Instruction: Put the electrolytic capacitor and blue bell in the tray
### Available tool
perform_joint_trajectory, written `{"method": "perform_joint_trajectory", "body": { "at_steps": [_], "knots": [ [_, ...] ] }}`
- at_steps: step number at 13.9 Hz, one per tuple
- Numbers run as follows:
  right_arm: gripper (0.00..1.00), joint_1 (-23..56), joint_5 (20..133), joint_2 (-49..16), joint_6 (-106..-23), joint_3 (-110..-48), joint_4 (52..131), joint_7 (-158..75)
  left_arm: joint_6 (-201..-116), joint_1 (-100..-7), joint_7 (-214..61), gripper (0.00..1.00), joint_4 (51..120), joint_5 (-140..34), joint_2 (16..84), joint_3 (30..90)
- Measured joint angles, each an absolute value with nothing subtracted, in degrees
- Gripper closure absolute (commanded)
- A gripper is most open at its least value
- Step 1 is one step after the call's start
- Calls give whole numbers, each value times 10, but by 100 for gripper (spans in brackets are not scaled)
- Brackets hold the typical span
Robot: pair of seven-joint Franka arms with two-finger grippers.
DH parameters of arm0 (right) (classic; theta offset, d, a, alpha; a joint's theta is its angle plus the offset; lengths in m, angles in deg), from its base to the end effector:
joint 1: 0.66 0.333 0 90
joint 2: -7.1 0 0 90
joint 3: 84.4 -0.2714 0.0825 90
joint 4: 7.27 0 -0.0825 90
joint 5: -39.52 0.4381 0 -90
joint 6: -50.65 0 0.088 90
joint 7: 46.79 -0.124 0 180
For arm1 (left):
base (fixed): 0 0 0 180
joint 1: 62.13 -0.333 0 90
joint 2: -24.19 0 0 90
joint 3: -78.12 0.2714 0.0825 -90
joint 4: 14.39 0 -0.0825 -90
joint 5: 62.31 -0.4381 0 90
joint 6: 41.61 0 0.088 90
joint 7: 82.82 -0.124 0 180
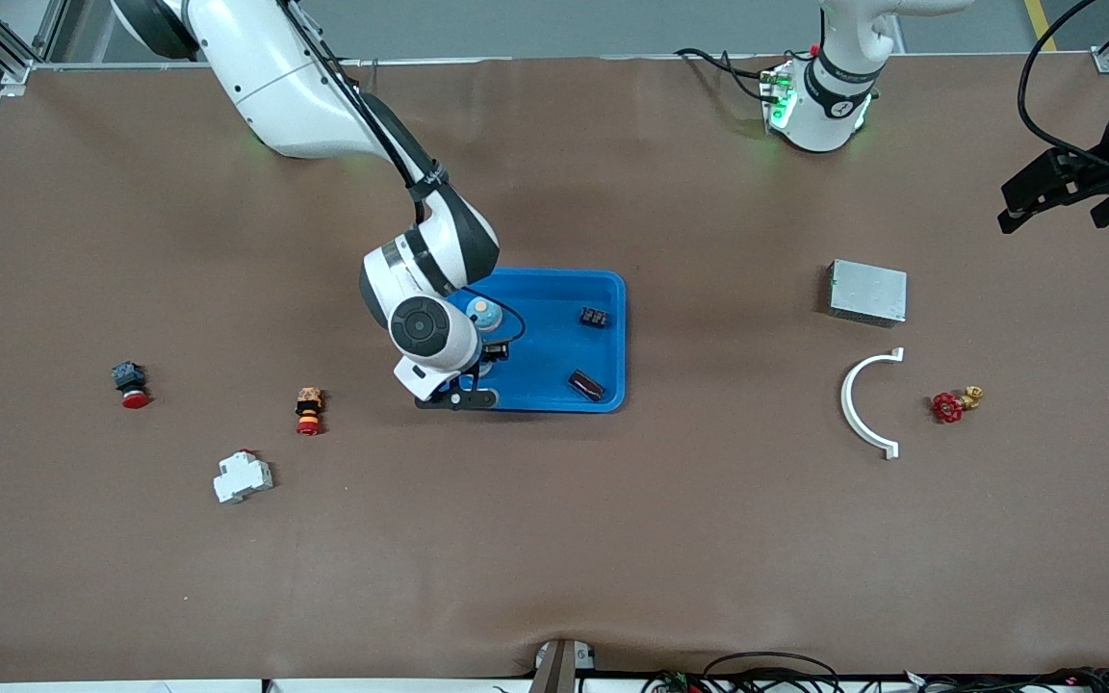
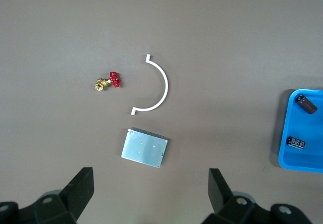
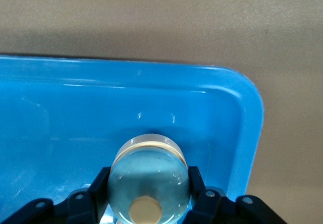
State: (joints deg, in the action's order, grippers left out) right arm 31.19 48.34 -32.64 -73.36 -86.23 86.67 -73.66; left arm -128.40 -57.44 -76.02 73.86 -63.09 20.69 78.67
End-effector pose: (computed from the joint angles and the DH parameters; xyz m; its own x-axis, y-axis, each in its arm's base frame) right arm 0.5593 0.3820 0.1099 0.9765 0.0199 -0.2147 0.0120 -0.9992 -0.0382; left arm 0.5855 -0.0405 0.6104 0.9982 0.0472 0.0369 0.0476 -0.9988 -0.0087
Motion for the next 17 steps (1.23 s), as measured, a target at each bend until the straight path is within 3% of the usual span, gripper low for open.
{"method": "perform_joint_trajectory", "body": {
  "at_steps": [2, 3, 4, 8, 12, 17],
  "knots": [
    [75, 312, 484, -328, -735, -860, 868, -737, -1285, -575, -760, 0, 738, -631, 207, 787],
    [45, 312, 484, -329, -735, -859, 868, -737, -1286, -575, -760, 0, 738, -631, 207, 787],
    [0, 312, 484, -329, -735, -859, 868, -737, -1288, -575, -760, 0, 738, -631, 207, 787],
    [0, 312, 484, -329, -727, -859, 867, -737, -1292, -575, -760, 0, 736, -631, 205, 788],
    [0, 312, 484, -315, -667, -858, 856, -737, -1292, -575, -761, 0, 735, -631, 204, 788],
    [0, 297, 484, -207, -530, -848, 844, -737, -1294, -572, -761, 0, 737, -631, 207, 785]
  ]
}}
